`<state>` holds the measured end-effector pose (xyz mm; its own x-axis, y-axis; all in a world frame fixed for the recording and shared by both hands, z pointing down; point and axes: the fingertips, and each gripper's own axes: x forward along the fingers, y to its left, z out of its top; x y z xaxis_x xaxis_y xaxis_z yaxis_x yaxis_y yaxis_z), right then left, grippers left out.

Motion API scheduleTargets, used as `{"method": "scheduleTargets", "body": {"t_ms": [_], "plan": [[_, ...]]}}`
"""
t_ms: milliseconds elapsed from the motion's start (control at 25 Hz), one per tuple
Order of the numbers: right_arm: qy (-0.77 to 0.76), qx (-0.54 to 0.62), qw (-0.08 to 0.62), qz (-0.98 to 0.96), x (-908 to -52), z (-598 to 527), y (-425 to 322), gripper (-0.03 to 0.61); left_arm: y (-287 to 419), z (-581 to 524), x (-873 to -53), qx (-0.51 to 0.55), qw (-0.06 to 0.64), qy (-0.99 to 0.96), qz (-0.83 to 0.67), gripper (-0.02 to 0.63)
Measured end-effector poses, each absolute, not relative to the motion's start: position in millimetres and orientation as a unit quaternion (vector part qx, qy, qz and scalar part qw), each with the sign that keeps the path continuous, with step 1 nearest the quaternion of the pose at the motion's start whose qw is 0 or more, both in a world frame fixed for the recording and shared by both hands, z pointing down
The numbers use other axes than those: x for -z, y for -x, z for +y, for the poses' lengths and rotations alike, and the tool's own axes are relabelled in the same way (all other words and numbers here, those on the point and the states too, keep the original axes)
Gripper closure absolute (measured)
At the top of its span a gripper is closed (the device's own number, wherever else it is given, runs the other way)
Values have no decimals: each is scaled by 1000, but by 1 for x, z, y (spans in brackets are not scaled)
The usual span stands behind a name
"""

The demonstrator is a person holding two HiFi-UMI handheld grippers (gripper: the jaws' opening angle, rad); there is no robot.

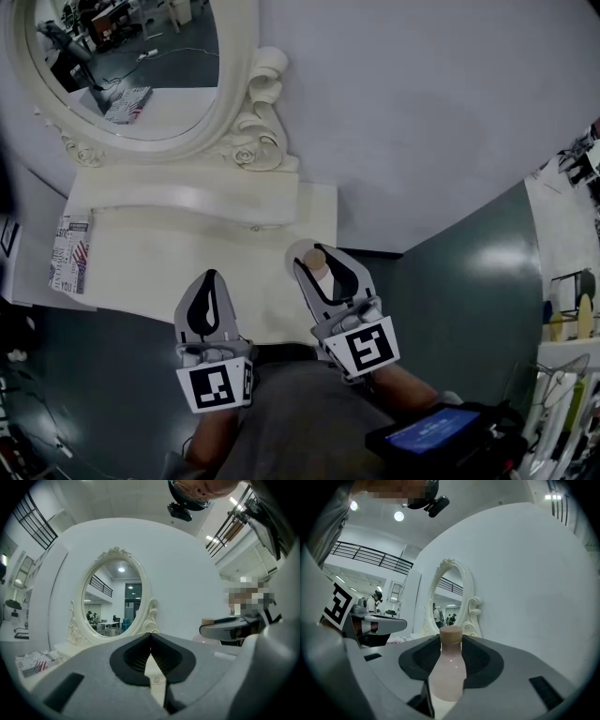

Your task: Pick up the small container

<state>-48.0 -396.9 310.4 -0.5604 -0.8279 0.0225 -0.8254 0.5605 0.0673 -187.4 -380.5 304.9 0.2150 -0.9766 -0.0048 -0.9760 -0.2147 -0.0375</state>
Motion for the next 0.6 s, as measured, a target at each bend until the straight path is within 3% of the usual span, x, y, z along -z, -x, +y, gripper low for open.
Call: {"method": "scheduleTargets", "body": {"t_ms": [600], "plan": [[-469,25,25,-882,-314,-398,54,436,194,-380,-308,14,15,781,625,598]]}}
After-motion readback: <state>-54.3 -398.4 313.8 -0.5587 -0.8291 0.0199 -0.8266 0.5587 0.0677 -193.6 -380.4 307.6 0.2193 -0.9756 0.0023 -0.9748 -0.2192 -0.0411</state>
